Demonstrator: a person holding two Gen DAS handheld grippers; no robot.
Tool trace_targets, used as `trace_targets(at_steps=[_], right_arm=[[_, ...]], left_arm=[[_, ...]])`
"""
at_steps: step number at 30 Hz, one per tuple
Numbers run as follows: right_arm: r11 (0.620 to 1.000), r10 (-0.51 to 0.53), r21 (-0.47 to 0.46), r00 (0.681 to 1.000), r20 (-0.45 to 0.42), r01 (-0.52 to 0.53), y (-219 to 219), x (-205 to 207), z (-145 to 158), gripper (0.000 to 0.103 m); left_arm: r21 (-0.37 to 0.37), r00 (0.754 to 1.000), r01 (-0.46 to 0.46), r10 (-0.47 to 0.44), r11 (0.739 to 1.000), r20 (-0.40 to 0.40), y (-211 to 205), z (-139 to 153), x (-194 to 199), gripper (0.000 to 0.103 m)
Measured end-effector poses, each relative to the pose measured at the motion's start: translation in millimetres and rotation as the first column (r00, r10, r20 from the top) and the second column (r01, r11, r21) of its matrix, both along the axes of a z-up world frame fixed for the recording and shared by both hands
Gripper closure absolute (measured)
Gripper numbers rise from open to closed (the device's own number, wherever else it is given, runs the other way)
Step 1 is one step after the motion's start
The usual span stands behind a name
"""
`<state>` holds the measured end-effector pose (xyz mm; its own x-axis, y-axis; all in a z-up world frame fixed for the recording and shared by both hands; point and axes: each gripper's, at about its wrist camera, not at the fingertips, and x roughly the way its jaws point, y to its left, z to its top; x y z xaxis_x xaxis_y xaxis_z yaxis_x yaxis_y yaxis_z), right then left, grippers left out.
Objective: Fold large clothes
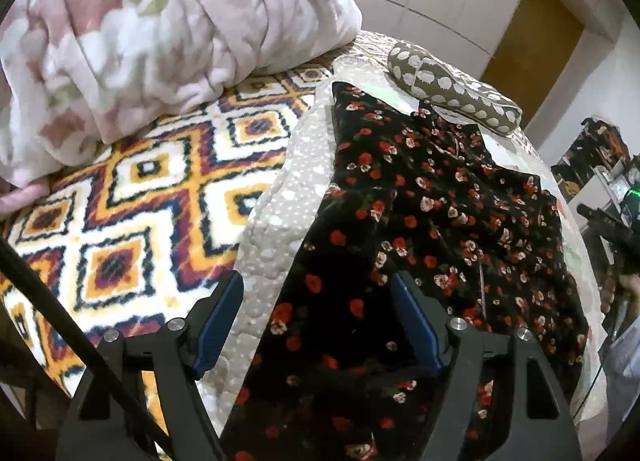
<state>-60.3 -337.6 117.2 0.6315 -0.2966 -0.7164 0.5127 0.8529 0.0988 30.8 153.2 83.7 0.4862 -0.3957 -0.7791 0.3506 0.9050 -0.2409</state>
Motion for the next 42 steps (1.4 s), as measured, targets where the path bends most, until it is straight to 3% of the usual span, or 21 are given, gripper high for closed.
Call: trace_targets(at_steps=[4,11,12,13,14,15,17,18,19,21,23,24,26,27,30,33,36,39,42], right_arm=[[0.972,0.157,0.169,0.986,0.05,-0.164,34.6,26.9,-9.9,0.035],[0.925,0.176,0.349,0.983,-0.044,-0.15,47.6,73.3,-71.5,0.036],[0.915,0.173,0.378,0.984,-0.041,-0.145,45.2,78.4,-75.6,0.066],[0.904,0.17,0.401,0.985,-0.018,-0.149,44.9,79.7,-72.3,0.089],[0.921,0.154,0.366,0.988,-0.021,-0.136,50.7,81.4,-61.4,0.091],[0.957,0.145,0.262,0.988,-0.052,-0.127,62.1,85.0,-47.0,0.091],[0.987,0.147,-0.046,0.98,-0.135,-0.154,105.8,100.4,-16.8,0.092],[0.972,0.154,-0.155,0.975,-0.159,-0.178,125.7,104.3,-6.5,0.091],[0.921,0.177,-0.313,0.965,-0.193,-0.231,159.0,111.1,-0.1,0.091],[0.801,0.265,-0.478,0.93,-0.254,-0.36,220.2,121.5,-3.8,0.087],[0.735,0.392,-0.471,0.873,-0.291,-0.487,262.1,125.5,-15.6,0.081],[0.708,0.487,-0.409,0.818,-0.306,-0.575,286.7,125.2,-25.7,0.077],[0.687,0.603,-0.292,0.746,-0.284,-0.666,310.4,120.3,-37.6,0.073],[0.686,0.636,-0.242,0.727,-0.26,-0.686,314.7,115.6,-40.3,0.059],[0.695,0.699,-0.074,0.696,-0.162,-0.715,306.0,102.3,-41.5,0.053],[0.709,0.703,0.082,0.711,-0.001,-0.701,260.8,79.2,-21.6,0.053],[0.781,0.591,0.158,0.797,0.125,-0.604,195.2,68.0,0.5,0.052],[0.851,0.488,0.15,0.864,0.124,-0.503,151.8,65.8,11.0,0.052],[0.861,0.477,0.148,0.874,0.093,-0.486,142.0,72.4,10.9,0.052]], left_arm=[[0.004,1.0,0.01,-0.01,1.0,-0.001,-3.2,0.8,-1.3,0.028],[-0.021,1.0,0.028,-0.028,0.999,-0.011,-4.8,0.4,-4.9,0.028],[-0.022,1.0,0.028,-0.028,0.999,-0.012,-5.7,0.6,-5.1,0.028],[-0.026,0.999,0.03,-0.03,0.999,-0.012,-6.3,0.8,-5.6,0.028],[-0.033,0.999,0.034,-0.034,0.999,-0.01,-7.5,1.7,-7.2,0.028],[-0.035,0.999,0.038,-0.038,0.999,-0.007,-7.9,2.1,-7.6,0.028],[-0.031,0.999,0.042,-0.042,0.999,0.0,-9.8,2.4,-7.4,0.028],[-0.03,0.999,0.04,-0.04,0.999,0.004,-11.1,2.2,-7.3,0.028],[-0.029,0.999,0.037,-0.037,0.999,0.004,-11.1,1.9,-7.1,0.028],[-0.036,1.0,0.021,-0.021,0.999,-0.001,-8.9,1.2,-8.1,0.028],[-0.059,1.0,0.005,-0.006,0.998,-0.008,-1.0,2.3,-10.5,0.028],[-0.073,1.0,-0.006,0.006,0.997,-0.008,5.5,3.7,-12.7,0.028],[-0.089,1.0,-0.026,0.026,0.996,-0.002,19.6,7.5,-18.6,0.028],[-0.089,0.999,-0.038,0.039,0.995,0.005,29.7,10.4,-22.1,0.028],[-0.081,0.997,-0.069,0.071,0.994,0.018,50.2,16.4,-25.3,0.028],[-0.097,0.995,-0.098,0.101,0.99,0.025,70.8,20.8,-26.5,0.028],[-0.113,0.992,-0.116,0.119,0.987,0.026,82.4,19.2,-26.7,0.028],[-0.125,0.992,-0.123,0.126,0.984,0.014,87.0,14.4,-26.3,0.028],[-0.135,0.992,-0.128,0.128,0.983,-0.005,86.8,8.8,-25.6,0.028]])
